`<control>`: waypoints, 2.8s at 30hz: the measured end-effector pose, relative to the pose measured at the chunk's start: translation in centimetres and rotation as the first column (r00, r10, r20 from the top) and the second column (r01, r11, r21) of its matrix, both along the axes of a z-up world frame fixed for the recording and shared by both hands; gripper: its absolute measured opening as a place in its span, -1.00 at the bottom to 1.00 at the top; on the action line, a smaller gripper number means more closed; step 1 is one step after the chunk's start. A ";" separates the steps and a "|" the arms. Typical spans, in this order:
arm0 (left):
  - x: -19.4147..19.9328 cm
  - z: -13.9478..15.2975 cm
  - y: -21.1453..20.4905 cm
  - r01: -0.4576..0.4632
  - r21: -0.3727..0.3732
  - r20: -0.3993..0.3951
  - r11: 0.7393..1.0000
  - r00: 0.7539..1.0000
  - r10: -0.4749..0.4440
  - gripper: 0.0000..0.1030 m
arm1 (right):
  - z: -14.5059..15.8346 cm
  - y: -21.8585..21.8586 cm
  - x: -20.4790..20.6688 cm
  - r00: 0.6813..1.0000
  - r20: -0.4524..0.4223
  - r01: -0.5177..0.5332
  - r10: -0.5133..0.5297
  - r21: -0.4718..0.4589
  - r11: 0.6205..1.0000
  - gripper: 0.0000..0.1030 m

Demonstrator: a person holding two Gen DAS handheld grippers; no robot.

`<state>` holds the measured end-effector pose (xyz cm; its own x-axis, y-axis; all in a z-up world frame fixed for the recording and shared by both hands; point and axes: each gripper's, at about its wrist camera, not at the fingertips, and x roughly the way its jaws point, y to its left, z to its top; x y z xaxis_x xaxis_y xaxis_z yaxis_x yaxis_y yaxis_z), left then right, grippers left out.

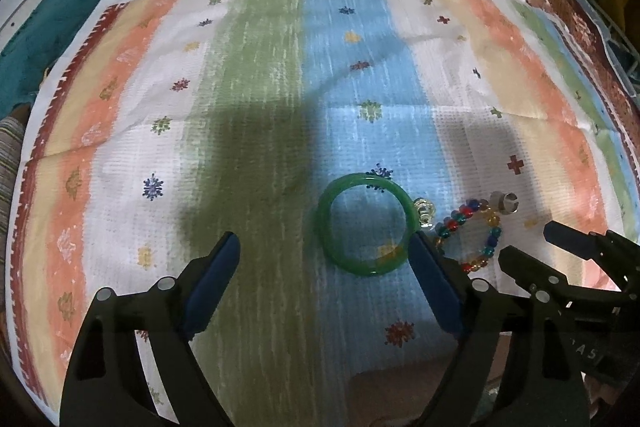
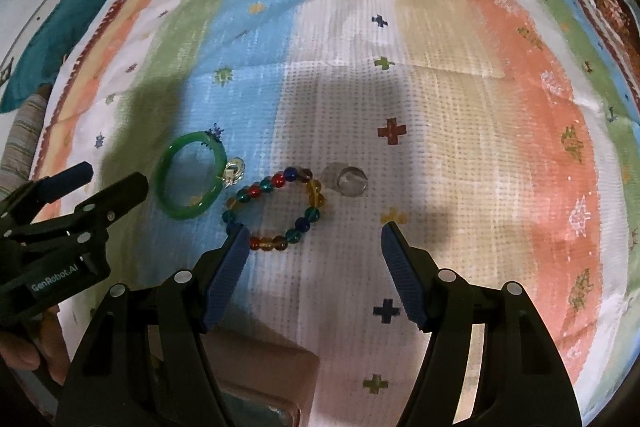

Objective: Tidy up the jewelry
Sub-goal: 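Grasp the green jade bangle rim with the left tool while the right tool approaches the multicolor bracelet, then grasp and lift the multicolor bead bracelet with the right tool while the left tool holds the bangle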

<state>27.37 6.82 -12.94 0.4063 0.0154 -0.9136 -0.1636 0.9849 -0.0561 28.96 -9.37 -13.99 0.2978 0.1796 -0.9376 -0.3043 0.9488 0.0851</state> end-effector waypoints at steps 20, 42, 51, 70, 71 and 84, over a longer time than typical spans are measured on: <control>1.9 -3.8 0.3 0.032 0.027 -0.090 0.999 0.996 -0.029 -0.22 | -2.4 0.8 1.7 0.999 -0.025 -0.027 0.026 -0.043 0.999 -0.46; 0.2 -1.3 -0.1 0.044 0.043 -0.042 0.998 0.998 -0.042 -0.86 | 0.0 1.4 0.1 0.996 0.032 -0.079 0.080 -0.035 0.996 -0.98; 0.4 -1.7 0.0 0.044 0.044 -0.052 0.998 0.998 -0.042 -0.86 | -0.6 0.8 0.9 1.000 0.000 -0.025 0.025 -0.050 0.998 -0.97; 0.7 -2.7 0.2 0.050 0.044 -0.071 0.998 0.996 -0.047 -0.86 | -2.9 1.6 1.6 0.999 -0.031 -0.047 0.045 -0.069 0.996 -0.16; 0.7 -2.8 0.1 0.049 0.045 -0.071 0.998 0.996 -0.046 -0.86 | -3.0 1.6 1.5 0.998 -0.029 -0.050 0.048 -0.072 0.996 -0.17; 0.9 -4.3 0.9 0.014 -0.021 -0.108 1.000 0.994 -0.016 -0.54 | -3.2 1.2 1.8 0.999 -0.010 -0.049 0.048 -0.075 0.996 -0.71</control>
<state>28.30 7.76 -17.22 0.3051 -0.0085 -0.9523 -0.1550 0.9862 -0.0584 30.75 -8.21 -17.21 0.2823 0.1228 -0.9514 -0.3499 0.9366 0.0171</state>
